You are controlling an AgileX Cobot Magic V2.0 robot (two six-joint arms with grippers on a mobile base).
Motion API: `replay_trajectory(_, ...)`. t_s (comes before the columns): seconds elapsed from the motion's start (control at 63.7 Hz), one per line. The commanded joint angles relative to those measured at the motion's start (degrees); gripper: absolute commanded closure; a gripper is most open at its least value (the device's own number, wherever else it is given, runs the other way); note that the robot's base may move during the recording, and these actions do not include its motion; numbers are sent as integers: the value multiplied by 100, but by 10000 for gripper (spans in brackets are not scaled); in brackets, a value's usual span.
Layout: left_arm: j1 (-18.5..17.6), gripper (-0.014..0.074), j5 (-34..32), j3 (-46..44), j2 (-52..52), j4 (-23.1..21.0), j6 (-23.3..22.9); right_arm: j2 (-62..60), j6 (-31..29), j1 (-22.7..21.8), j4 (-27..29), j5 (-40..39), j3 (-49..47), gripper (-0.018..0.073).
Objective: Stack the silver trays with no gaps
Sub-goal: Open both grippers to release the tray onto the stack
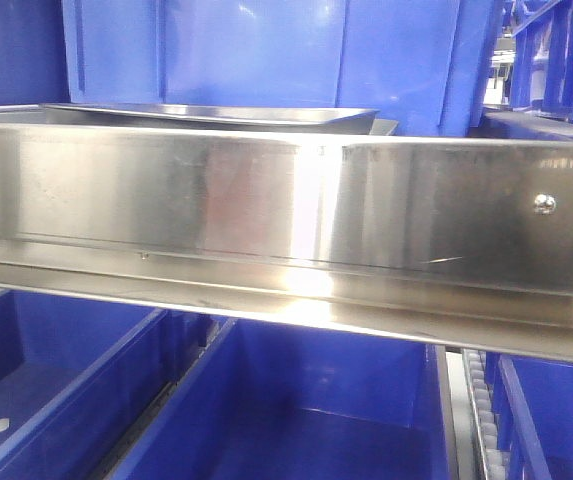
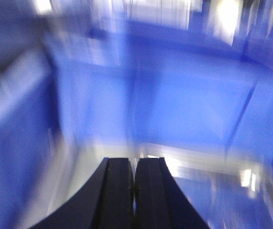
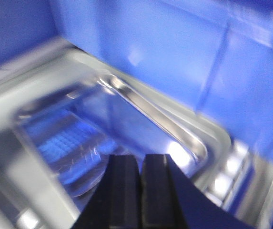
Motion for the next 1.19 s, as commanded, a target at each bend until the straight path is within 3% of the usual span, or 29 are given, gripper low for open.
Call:
replay_trajectory(0.0, -114, 593, -690, 710, -689, -22, 60, -383, -41, 86, -232, -347, 382, 639)
replay_trajectory(0.235, -340, 593, -928, 2613, -2170, -39, 60, -1172, -41, 86, -363, -952, 1307, 639)
replay_trajectory(0.471, -340, 593, -1134, 3674, -2868, -67, 60, -1332, -41, 86, -350, -1160, 1674, 639)
replay_trajectory(1.177, -340, 593, -1197, 3897, -2950, -54, 60, -1332, -41, 86, -350, -1240, 1674, 639)
